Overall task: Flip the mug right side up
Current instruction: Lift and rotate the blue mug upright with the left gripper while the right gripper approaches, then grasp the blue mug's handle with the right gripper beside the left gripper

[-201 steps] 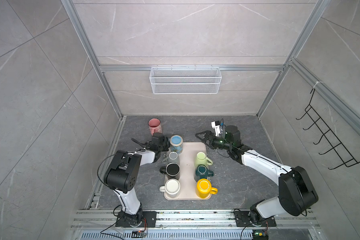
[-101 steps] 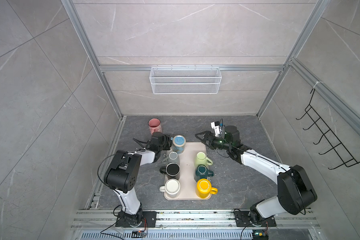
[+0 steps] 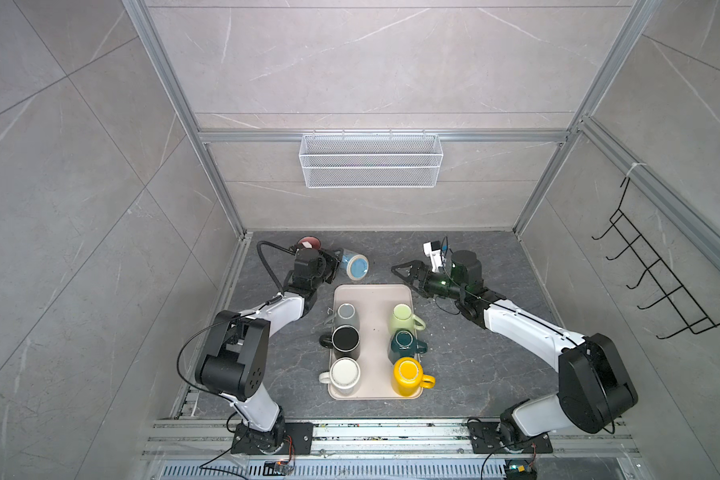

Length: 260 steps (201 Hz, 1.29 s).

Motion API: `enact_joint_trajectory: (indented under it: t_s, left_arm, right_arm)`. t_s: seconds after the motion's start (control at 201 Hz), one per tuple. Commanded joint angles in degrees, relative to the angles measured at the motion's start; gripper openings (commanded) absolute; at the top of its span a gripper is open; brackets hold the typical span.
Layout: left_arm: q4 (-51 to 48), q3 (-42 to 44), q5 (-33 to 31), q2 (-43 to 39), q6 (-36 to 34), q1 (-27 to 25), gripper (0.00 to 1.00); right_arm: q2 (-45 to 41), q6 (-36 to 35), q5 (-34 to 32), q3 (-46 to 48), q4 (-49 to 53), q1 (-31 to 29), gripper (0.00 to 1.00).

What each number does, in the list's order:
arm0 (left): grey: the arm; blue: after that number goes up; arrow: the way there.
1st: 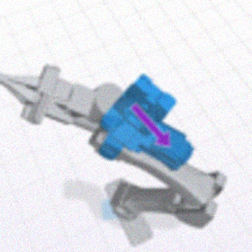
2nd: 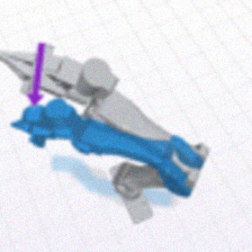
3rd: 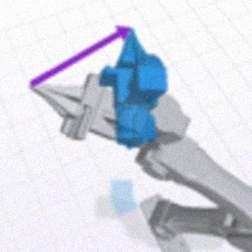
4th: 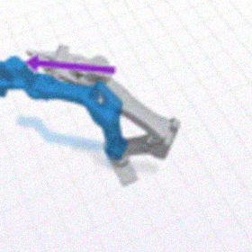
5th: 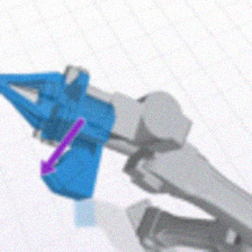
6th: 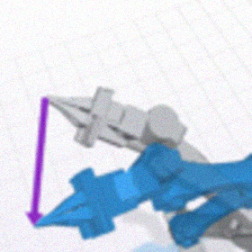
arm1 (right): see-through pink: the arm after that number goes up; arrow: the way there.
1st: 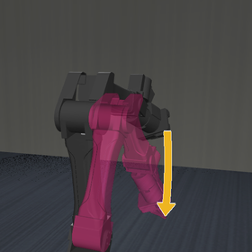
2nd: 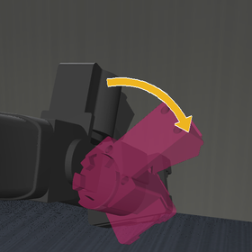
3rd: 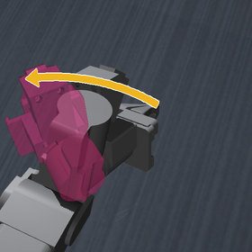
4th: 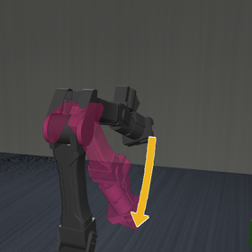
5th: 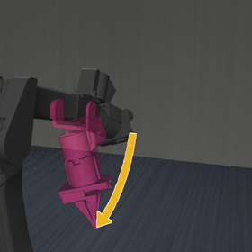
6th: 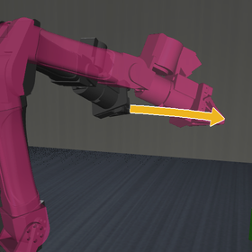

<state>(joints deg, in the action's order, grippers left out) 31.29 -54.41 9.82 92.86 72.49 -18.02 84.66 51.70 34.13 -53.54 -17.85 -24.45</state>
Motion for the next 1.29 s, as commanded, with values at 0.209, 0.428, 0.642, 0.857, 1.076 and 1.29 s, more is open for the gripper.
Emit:
enact_joint_trajectory:
  t_s: [0.209, 0.428, 0.642, 0.857, 1.076, 1.29]
  left_arm:
    - [-3.5, -2.66, 2.27, -19.22, -41.41, -8.75, 0.0]
    - [-5.19, 3.23, -2.05, -27.91, -63.65, -16.77, 0.0]
    - [-4.8, 7.54, -14.36, -31.95, -85.46, -27.03, 0.0]
    - [7.12, 11.14, -29.0, -28.34, -103.64, -35.68, 0.0]
    - [22.73, 11.18, -41.29, -18.82, -120.67, -41.9, 0.0]
    - [31.18, 10.6, -44.19, -12.74, -128.37, -43.74, 0.0]
  right_arm:
    - [-1.87, 0.34, 0.32, -0.07, -0.07, 0.1, 0.95]
    - [-4.55, -2.6, -0.16, -1.18, 3.75, -0.11, 0.88]
    - [-9.7, -10.25, -2.01, -4.83, 15.37, -0.51, 0.72]
    - [-10.92, -17.31, -0.23, -11.34, 25.48, -0.86, 0.58]
    - [-11.83, -24.53, 2.7, -17.47, 32.63, -0.86, 0.58]
    - [-12.67, -31.73, 3.97, -22.85, 41.71, -0.78, 0.6]
